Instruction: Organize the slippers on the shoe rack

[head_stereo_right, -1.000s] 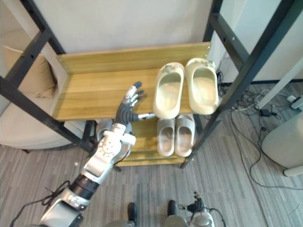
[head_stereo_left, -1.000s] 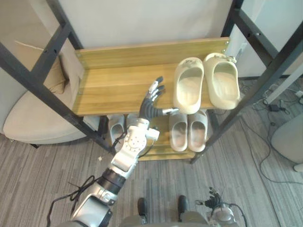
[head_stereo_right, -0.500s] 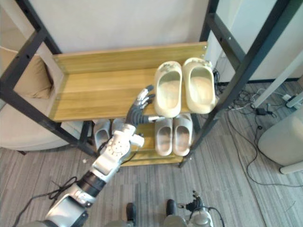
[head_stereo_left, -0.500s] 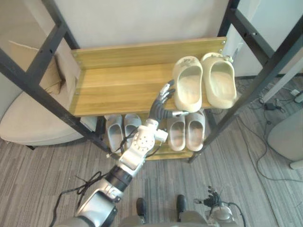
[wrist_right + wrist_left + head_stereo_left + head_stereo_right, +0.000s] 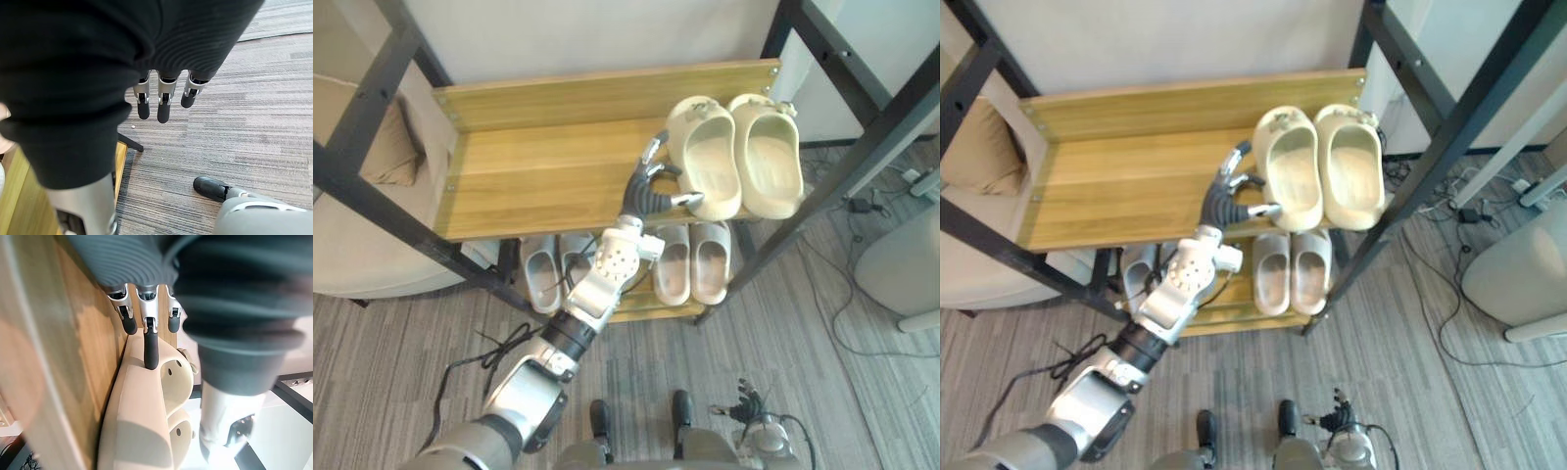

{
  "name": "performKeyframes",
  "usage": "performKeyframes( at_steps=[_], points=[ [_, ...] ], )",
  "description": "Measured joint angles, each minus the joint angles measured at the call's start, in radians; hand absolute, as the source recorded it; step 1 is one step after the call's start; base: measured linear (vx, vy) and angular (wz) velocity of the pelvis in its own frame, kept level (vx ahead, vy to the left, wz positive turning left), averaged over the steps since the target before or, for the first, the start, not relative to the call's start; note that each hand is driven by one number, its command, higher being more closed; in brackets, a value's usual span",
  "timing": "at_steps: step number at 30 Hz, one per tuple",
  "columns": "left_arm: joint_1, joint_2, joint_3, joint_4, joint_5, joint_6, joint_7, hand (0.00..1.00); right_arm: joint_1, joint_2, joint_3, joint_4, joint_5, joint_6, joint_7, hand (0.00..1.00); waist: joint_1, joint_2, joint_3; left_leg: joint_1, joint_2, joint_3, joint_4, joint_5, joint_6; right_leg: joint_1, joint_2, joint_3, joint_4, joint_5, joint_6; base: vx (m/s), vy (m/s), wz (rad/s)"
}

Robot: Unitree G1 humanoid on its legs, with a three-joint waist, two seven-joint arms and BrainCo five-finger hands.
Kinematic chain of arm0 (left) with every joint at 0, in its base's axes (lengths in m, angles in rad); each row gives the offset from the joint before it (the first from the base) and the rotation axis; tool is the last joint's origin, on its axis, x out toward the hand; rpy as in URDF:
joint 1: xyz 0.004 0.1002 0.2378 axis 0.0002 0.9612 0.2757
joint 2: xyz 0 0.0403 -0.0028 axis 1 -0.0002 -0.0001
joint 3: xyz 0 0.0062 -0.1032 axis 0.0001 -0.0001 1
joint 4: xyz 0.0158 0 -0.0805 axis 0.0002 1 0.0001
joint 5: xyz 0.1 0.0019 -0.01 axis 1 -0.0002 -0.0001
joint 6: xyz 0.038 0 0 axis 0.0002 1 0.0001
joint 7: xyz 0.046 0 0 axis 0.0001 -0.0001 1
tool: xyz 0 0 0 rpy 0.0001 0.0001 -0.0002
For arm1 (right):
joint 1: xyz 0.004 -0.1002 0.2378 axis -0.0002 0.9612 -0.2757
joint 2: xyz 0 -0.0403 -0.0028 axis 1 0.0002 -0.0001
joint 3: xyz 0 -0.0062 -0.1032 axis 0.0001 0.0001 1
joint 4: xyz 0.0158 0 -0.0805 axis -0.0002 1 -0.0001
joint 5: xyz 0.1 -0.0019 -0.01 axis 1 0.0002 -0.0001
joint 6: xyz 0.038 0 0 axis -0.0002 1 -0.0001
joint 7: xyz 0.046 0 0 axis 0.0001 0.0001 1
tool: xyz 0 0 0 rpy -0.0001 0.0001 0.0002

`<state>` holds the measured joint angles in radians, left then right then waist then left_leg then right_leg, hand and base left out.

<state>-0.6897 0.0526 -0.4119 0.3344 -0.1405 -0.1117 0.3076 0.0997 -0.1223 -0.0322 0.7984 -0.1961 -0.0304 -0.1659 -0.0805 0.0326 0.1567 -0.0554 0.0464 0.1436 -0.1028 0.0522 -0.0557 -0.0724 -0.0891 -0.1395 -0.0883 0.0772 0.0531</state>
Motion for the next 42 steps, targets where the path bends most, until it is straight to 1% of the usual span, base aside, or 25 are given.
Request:
performKeyframes(
  at_steps=[9, 14, 16, 19, 23, 24, 26, 28, 30, 33, 34, 37, 38, 39, 42],
  points=[
    [0.006, 0.014, 0.040, -0.015, 0.000, 0.008, -0.008, 0.00, -0.002, 0.006, -0.004, 0.001, 0.000, 0.000, 0.000, 0.00, 0.000, 0.000, 0.000, 0.009, -0.002, 0.005, 0.000, 0.001, 0.001, 0.007, 0.001, -0.006, 0.000, 0.004, 0.000, 0.00, 0.000, -0.01],
    [0.101, 0.050, 0.061, -0.170, -0.020, 0.006, -0.010, 0.00, -0.005, 0.007, -0.002, 0.006, 0.000, 0.000, 0.004, 0.00, 0.000, 0.001, 0.000, 0.026, -0.002, -0.016, 0.000, 0.001, 0.001, 0.032, 0.000, -0.025, 0.000, 0.001, 0.003, -0.01, -0.006, 0.11],
    [0.145, 0.075, 0.070, -0.241, -0.035, -0.009, -0.029, 0.00, -0.008, 0.006, 0.001, 0.016, 0.000, 0.000, 0.011, 0.00, 0.008, 0.001, 0.000, 0.026, -0.003, -0.026, 0.000, 0.003, 0.004, 0.038, -0.001, -0.038, 0.000, 0.000, 0.003, -0.02, 0.000, 0.15],
    [0.203, 0.094, 0.070, -0.325, -0.061, -0.013, -0.047, 0.00, -0.024, 0.005, 0.007, 0.047, 0.000, 0.001, 0.018, 0.00, 0.010, 0.001, 0.000, 0.028, -0.008, -0.048, 0.000, 0.006, 0.006, 0.050, -0.006, -0.059, 0.000, -0.003, 0.006, -0.01, 0.008, 0.19],
    [0.272, 0.093, 0.064, -0.417, -0.102, -0.029, -0.073, 0.00, -0.024, 0.000, 0.021, 0.057, 0.000, 0.000, 0.030, 0.00, 0.029, 0.001, -0.002, 0.031, -0.013, -0.071, 0.000, 0.006, 0.007, 0.064, -0.014, -0.070, 0.000, -0.006, 0.009, 0.00, 0.025, 0.17],
    [0.299, 0.094, 0.054, -0.465, -0.125, -0.035, -0.081, 0.00, -0.025, -0.005, 0.034, 0.061, 0.000, 0.000, 0.031, 0.00, 0.034, 0.001, -0.003, 0.029, -0.015, -0.073, 0.000, 0.006, 0.007, 0.065, -0.015, -0.072, 0.000, -0.006, 0.009, 0.00, 0.026, 0.08],
    [0.337, 0.095, 0.031, -0.520, -0.160, -0.044, -0.105, 0.00, -0.030, -0.008, 0.038, 0.077, 0.000, 0.000, 0.032, 0.00, 0.041, 0.001, -0.008, 0.028, -0.018, -0.076, 0.000, 0.006, 0.008, 0.065, -0.018, -0.073, 0.000, -0.007, 0.010, 0.00, 0.018, 0.07],
    [0.385, 0.095, 0.008, -0.557, -0.187, -0.050, -0.137, 0.00, -0.034, -0.008, 0.041, 0.096, 0.000, 0.001, 0.032, 0.00, 0.044, 0.003, -0.028, 0.024, -0.022, -0.087, 0.000, 0.009, 0.011, 0.066, -0.021, -0.077, 0.000, -0.010, 0.014, 0.02, 0.012, 0.12],
    [0.467, 0.108, -0.015, -0.592, -0.224, -0.051, -0.182, 0.00, -0.039, -0.007, 0.048, 0.113, -0.001, 0.001, 0.032, 0.00, 0.047, 0.005, -0.038, 0.041, -0.027, -0.099, 0.000, 0.009, 0.012, 0.086, -0.022, -0.095, 0.000, -0.017, 0.017, 0.03, 0.004, 0.15],
    [0.543, 0.129, -0.024, -0.595, -0.259, -0.051, -0.219, 0.00, -0.042, -0.007, 0.060, 0.129, -0.001, 0.001, 0.033, 0.00, 0.056, 0.008, -0.052, 0.044, -0.027, -0.103, 0.000, 0.009, 0.012, 0.094, -0.021, -0.103, 0.000, -0.021, 0.016, 0.00, 0.002, 0.10],
    [0.597, 0.134, -0.021, -0.595, -0.279, -0.051, -0.235, 0.00, -0.041, -0.007, 0.075, 0.131, -0.001, 0.001, 0.033, 0.00, 0.066, 0.008, -0.055, 0.044, -0.026, -0.103, 0.000, 0.009, 0.012, 0.094, -0.021, -0.105, 0.000, -0.021, 0.015, 0.00, 0.000, 0.00],
    [0.733, 0.134, -0.020, -0.593, -0.300, -0.044, -0.279, 0.00, -0.041, -0.003, 0.077, 0.137, -0.002, 0.001, 0.036, 0.00, 0.077, 0.008, -0.055, 0.044, -0.026, -0.115, 0.000, 0.009, 0.012, 0.098, -0.020, -0.116, 0.000, -0.028, 0.014, -0.01, -0.006, 0.05],
    [0.750, 0.134, -0.020, -0.592, -0.306, -0.041, -0.287, 0.00, -0.041, -0.003, 0.077, 0.139, -0.002, 0.001, 0.036, 0.00, 0.078, 0.008, -0.055, 0.044, -0.026, -0.117, 0.000, 0.009, 0.012, 0.100, -0.020, -0.118, 0.000, -0.028, 0.014, -0.01, -0.006, 0.18],
    [0.793, 0.134, -0.019, -0.577, -0.316, -0.034, -0.308, 0.00, -0.041, -0.003, 0.076, 0.143, -0.002, 0.001, 0.036, 0.00, 0.082, 0.007, -0.055, 0.047, -0.027, -0.123, -0.001, 0.009, 0.012, 0.108, -0.020, -0.124, 0.000, -0.032, 0.015, -0.01, -0.002, 0.18],
    [0.891, 0.131, -0.008, -0.495, -0.315, -0.028, -0.335, 0.00, -0.041, 0.000, 0.077, 0.170, -0.003, 0.002, 0.037, 0.00, 0.095, 0.001, -0.076, 0.051, -0.027, -0.125, -0.001, 0.008, 0.012, 0.113, -0.020, -0.125, 0.000, -0.036, 0.016, 0.00, 0.000, 0.04]
  ],
)
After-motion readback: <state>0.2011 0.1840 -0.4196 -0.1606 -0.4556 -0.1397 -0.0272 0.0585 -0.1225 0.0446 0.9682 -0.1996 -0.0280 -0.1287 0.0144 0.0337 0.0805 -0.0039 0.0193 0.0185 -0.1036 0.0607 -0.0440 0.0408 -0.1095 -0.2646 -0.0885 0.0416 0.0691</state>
